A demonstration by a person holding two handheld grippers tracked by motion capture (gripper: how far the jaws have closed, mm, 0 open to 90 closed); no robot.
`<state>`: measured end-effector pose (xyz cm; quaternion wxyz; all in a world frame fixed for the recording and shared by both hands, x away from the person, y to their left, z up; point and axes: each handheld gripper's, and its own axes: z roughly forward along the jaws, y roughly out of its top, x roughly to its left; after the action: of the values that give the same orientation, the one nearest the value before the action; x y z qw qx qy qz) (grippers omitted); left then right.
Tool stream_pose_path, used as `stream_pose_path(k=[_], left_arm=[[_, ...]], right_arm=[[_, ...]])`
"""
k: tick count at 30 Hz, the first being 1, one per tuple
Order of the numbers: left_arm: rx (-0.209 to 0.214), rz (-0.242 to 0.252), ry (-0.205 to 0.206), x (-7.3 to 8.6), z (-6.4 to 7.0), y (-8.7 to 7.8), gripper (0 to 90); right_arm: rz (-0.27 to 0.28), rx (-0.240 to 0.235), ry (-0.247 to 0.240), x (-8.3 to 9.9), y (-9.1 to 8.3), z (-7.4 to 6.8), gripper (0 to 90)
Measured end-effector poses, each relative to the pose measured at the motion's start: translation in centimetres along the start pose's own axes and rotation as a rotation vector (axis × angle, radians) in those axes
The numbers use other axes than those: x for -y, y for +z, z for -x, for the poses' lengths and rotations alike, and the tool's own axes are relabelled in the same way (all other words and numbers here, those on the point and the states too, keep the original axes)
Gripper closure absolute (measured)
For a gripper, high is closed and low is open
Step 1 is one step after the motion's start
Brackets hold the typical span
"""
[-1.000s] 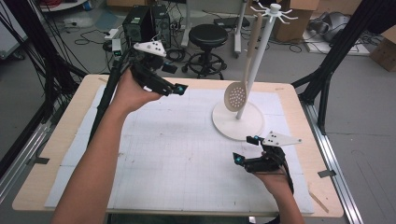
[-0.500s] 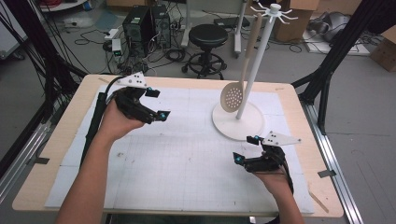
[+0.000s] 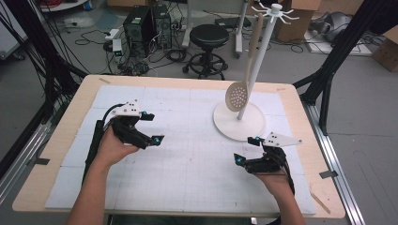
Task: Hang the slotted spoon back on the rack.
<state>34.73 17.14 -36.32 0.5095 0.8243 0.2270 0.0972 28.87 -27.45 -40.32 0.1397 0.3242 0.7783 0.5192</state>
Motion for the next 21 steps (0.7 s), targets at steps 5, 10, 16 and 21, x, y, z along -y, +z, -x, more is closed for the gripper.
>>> stream_pose_path(k=[5, 10, 16, 21], left_arm=[[0.001, -0.003, 0.000, 1.2, 0.4, -0.2, 5.0], [0.002, 0.001, 0.009, 2.1, 0.7, -0.4, 5.0], [0.007, -0.009, -0.014, 3.4, 0.0, -0.3, 5.0], [0.000, -0.012, -0.010, 3.7, -0.1, -0.4, 5.0]], right_arm=[[-0.011, 0.001, -0.007, 0.1, 0.1, 0.0, 11.1], [-0.009, 0.004, -0.003, 0.0, 0.0, -0.1, 11.1], [-0.009, 0.001, -0.002, 0.1, 0.1, 0.0, 11.1], [-0.017, 0.003, 0.000, 0.2, 0.1, 0.1, 11.1]])
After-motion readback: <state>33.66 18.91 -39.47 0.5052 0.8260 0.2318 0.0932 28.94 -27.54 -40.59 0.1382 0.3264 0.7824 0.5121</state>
